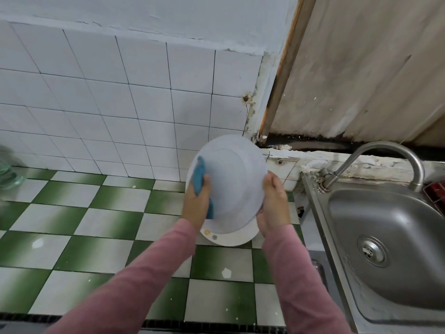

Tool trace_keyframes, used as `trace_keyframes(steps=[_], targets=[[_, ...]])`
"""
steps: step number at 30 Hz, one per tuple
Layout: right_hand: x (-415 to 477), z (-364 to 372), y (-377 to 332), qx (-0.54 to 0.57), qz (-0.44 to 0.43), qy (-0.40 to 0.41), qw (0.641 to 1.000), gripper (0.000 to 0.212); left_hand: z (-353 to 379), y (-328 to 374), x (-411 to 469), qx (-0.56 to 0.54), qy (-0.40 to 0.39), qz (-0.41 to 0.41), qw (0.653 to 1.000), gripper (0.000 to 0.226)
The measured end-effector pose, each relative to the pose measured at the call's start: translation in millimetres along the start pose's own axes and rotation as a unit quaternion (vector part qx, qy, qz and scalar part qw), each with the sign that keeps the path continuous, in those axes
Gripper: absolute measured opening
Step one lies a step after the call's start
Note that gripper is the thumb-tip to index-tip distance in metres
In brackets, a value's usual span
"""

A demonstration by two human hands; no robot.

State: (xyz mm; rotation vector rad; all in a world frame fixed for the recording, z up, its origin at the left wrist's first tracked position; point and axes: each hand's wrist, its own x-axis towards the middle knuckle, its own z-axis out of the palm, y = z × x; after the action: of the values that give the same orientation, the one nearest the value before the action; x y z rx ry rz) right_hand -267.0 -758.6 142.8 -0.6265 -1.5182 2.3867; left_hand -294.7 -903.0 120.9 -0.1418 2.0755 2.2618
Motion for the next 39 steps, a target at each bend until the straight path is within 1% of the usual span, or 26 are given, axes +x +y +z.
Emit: trace_keyframes(steps=[2, 3, 4, 6, 9, 10, 11, 13, 14, 15, 16, 19, 20, 21, 24, 25, 26, 28, 29, 30, 31, 33, 34, 35, 37, 39], targets=[[-7.5, 18.2, 4.7, -0.049, -0.013, -0.019, 0.999, 0.023, 21.5, -5.5, -5.4, 0.105, -0.082, 0.099, 0.986, 0.059], [-9.8, 24.3, 5.2, -0.067, -0.017, -0.024, 0.997, 0.025, 28.8, -9.6, -4.6, 0.149, -0.101, 0.155, 0.971, 0.065], [-12.1, 27.8, 4.3, -0.074, -0.019, -0.026, 0.997, 0.026, 32.2, -13.1, -0.8, 0.167, -0.105, 0.189, 0.962, 0.071], [-13.9, 28.1, 2.1, -0.073, -0.019, -0.024, 0.997, 0.026, 31.5, -12.6, 13.5, 0.159, -0.091, 0.194, 0.964, 0.075], [-20.2, 25.0, 5.1, -0.095, -0.035, -0.028, 0.994, 0.025, 22.2, -6.9, 33.2, 0.134, -0.045, 0.146, 0.979, 0.077], [-22.3, 26.2, 6.1, -0.102, -0.043, -0.026, 0.994, 0.025, 20.7, -6.9, 32.2, 0.144, -0.05, 0.162, 0.975, 0.075], [-22.7, 26.9, 6.7, -0.105, -0.047, -0.024, 0.993, 0.026, 21.1, -9.6, 26.4, 0.17, -0.07, 0.201, 0.962, 0.071], [-20.3, 28.2, 4.8, -0.091, -0.045, -0.012, 0.995, 0.028, 23.7, -17.5, 10.2, 0.243, -0.123, 0.284, 0.919, 0.06], [-19.9, 27.3, 3.2, -0.09, -0.043, -0.009, 0.995, 0.028, 21.9, -22.3, 5.6, 0.264, -0.144, 0.307, 0.903, 0.058], [-19.6, 25.9, 1.9, -0.095, -0.046, -0.012, 0.994, 0.028, 19.7, -25.1, 6.2, 0.267, -0.152, 0.312, 0.899, 0.058], [-20.3, 25.4, 1.5, -0.106, -0.054, -0.018, 0.993, 0.028, 19.0, -24.4, 9.8, 0.258, -0.146, 0.299, 0.907, 0.06], [-27.1, 26.4, 3.3, -0.15, -0.082, -0.027, 0.985, 0.031, 22.1, -9.1, 21.5, 0.194, -0.09, 0.197, 0.957, 0.071], [-29.4, 27.4, 3.6, -0.153, -0.085, -0.025, 0.984, 0.031, 23.2, -5.6, 19.2, 0.196, -0.082, 0.191, 0.958, 0.073], [-30.3, 27.6, 3.2, -0.146, -0.083, -0.024, 0.986, 0.031, 23.8, -5.9, 13.8, 0.213, -0.088, 0.213, 0.949, 0.071], [-26.6, 26.1, 1.4, -0.115, -0.068, -0.026, 0.991, 0.029, 19.6, -18.0, 2.2, 0.288, -0.137, 0.33, 0.888, 0.062], [-25.4, 25.9, 1.7, -0.115, -0.067, -0.022, 0.991, 0.029, 18.6, -19.6, 5.3, 0.295, -0.147, 0.334, 0.883, 0.06], [-24.9, 26.0, 2.8, -0.122, -0.071, -0.016, 0.99, 0.03, 19.8, -18.7, 10.5, 0.289, -0.146, 0.309, 0.894, 0.059], [-28.5, 29.4, 4.8, -0.152, -0.086, -0.003, 0.985, 0.036, 25.0, -9.0, 21.6, 0.243, -0.115, 0.205, 0.941, 0.062], [-31.0, 30.9, 5.6, -0.163, -0.091, 0.001, 0.982, 0.038, 26.5, -4.6, 25.3, 0.224, -0.097, 0.162, 0.956, 0.065], [-32.3, 31.6, 6.0, -0.163, -0.09, 0.007, 0.983, 0.038, 27.0, -2.4, 24.3, 0.227, -0.092, 0.16, 0.956, 0.067], [-32.3, 32.2, 5.5, -0.15, -0.083, 0.011, 0.985, 0.037, 26.5, -2.5, 19.5, 0.252, -0.103, 0.199, 0.941, 0.067], [-28.2, 30.8, 5.7, -0.117, -0.074, 0.016, 0.99, 0.032, 25.6, -8.1, 9.4, 0.299, -0.138, 0.292, 0.898, 0.065], [-27.2, 30.4, 6.6, -0.117, -0.074, 0.02, 0.99, 0.033, 23.8, -11.2, 8.9, 0.3, -0.146, 0.301, 0.893, 0.063], [-28.0, 30.3, 7.0, -0.129, -0.075, 0.025, 0.988, 0.034, 23.1, -12.4, 11.3, 0.281, -0.139, 0.284, 0.906, 0.062], [-29.5, 27.1, 10.8, -0.141, -0.08, 0.04, 0.986, 0.036, 26.5, -10.0, 20.7, 0.211, -0.098, 0.216, 0.948, 0.062], [-33.0, 24.0, 12.2, -0.109, -0.068, 0.053, 0.99, 0.039, 25.1, -1.8, 30.7, 0.156, -0.051, 0.144, 0.976, 0.055]])
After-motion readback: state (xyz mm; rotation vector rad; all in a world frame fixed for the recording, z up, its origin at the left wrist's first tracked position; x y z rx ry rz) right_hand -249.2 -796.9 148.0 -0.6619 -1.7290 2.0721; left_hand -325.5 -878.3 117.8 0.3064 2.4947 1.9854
